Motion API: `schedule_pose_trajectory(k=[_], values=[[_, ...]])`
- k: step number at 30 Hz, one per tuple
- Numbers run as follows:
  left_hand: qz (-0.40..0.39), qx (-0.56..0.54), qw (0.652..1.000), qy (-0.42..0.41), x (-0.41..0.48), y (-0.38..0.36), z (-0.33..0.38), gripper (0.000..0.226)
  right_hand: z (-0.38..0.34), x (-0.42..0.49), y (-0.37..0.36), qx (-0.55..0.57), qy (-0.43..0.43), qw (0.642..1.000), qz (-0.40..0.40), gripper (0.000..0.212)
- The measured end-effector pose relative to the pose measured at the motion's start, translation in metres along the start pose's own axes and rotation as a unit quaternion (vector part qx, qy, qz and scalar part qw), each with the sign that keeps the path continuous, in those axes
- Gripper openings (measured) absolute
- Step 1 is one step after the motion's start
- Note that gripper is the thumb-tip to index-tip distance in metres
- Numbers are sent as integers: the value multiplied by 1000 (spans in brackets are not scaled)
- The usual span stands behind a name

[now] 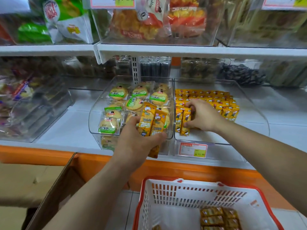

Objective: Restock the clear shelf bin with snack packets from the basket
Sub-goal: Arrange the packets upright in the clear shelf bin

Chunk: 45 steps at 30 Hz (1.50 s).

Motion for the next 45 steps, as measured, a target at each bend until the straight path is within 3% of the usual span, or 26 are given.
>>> schedule_pose_trajectory(k=[3,10,20,25,28,30,32,34,36,40,45], values=[[2,0,1000,1,0,-2,0,46,-2,1,-6,-37,9,999,-23,94],[3,9,1000,4,3,-6,-1,50,-12,10,6,-171,51,984,14,78],[-2,-7,1000,0,7,-8,-2,49,-13,10,3,-208,67,976,13,78],[-2,-13,1000,-10,5,-6,3,40,-15,-3,12,-178,17,984,-11,89],[-21,-28,999,-5,2,-13,5,42,-28,-28,48,-78,14,995,60,62],[-55,-54,997,8,-1,-22,5,40,-38,-53,64,103,25,990,91,36],[-111,-83,990,33,-6,-38,3,35,-49,-81,61,287,10,957,49,24],[-164,-96,981,45,-14,-56,1,33,-62,-109,50,415,-14,910,-13,27],[-206,-100,973,32,-26,-71,4,41,-67,-130,44,455,-29,889,-33,33],[-264,-79,961,26,-48,-92,5,46,-63,-149,40,453,-41,888,-64,25],[-207,-81,975,26,-50,-81,7,21,-38,-160,51,576,-92,810,-51,20]])
Point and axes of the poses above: each hand's wrist, its own x-axis towards the middle knuckle, its own y-axis out of the back of the hand, z = x × y, the point moved 10 cm from there along x, towards the middle knuckle, and after that the axes turned 5 degrees about y, right-handed, at the moved point
